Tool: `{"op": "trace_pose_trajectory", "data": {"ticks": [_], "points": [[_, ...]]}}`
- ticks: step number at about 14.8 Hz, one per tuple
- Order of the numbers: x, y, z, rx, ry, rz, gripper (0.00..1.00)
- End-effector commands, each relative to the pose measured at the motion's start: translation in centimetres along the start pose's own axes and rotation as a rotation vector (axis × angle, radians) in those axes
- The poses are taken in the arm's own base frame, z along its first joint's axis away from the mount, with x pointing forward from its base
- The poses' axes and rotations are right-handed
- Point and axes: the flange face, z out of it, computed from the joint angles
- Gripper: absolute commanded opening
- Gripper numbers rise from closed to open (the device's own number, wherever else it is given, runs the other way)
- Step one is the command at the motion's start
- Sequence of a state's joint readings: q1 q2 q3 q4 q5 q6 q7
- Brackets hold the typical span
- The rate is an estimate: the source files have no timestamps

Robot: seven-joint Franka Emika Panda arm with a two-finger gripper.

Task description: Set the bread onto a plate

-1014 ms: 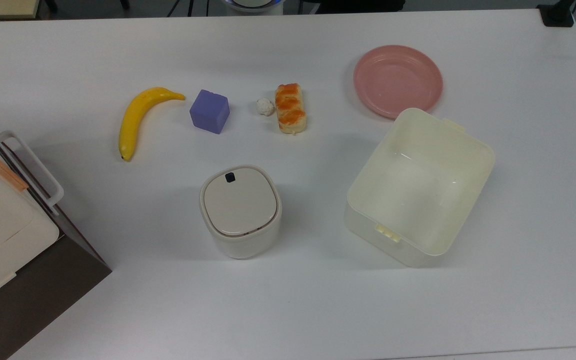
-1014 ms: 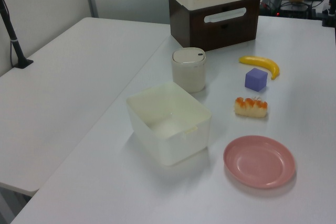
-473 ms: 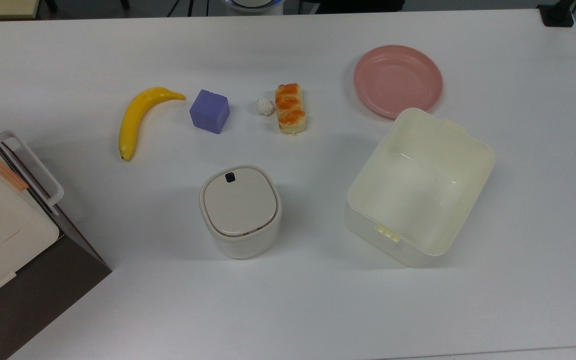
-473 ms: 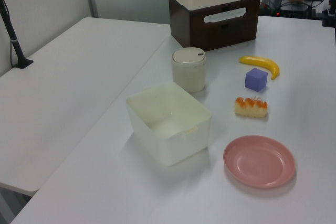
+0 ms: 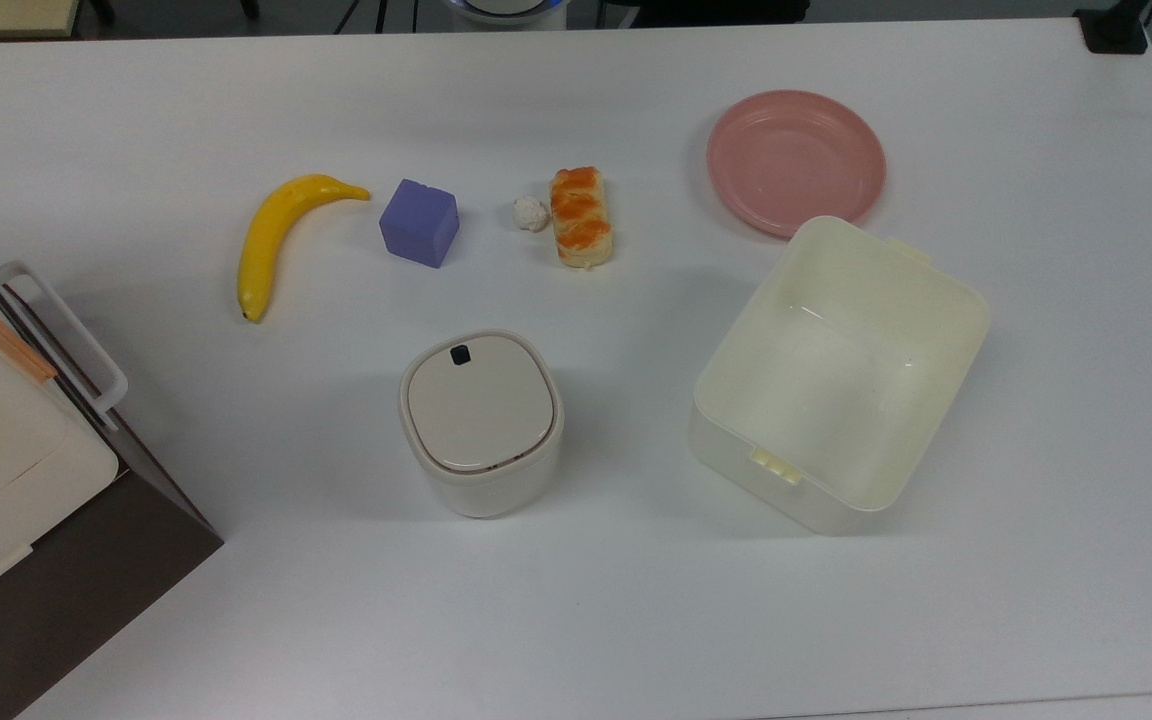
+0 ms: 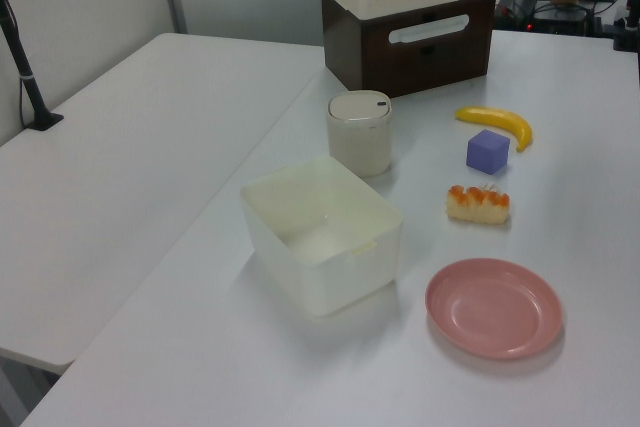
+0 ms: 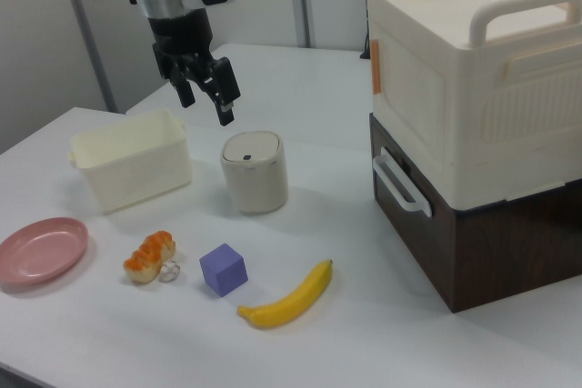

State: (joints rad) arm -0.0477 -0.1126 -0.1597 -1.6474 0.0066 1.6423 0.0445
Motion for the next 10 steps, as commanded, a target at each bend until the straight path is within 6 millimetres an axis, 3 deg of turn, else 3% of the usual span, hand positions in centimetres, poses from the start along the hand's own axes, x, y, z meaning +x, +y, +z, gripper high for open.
{"op": "trace_pose_trajectory", "data": {"ticks": [1,5,10], "points": [[-0.3,-0.5,-0.4,-0.004,-0.023,0.013,1.00],[-0.4,-0.3,0.0,-0.029,-0.050,-0.026,1.00],[-1.2,-1.7,1.1,-0.112,-0.138,-0.214,1.00]]}}
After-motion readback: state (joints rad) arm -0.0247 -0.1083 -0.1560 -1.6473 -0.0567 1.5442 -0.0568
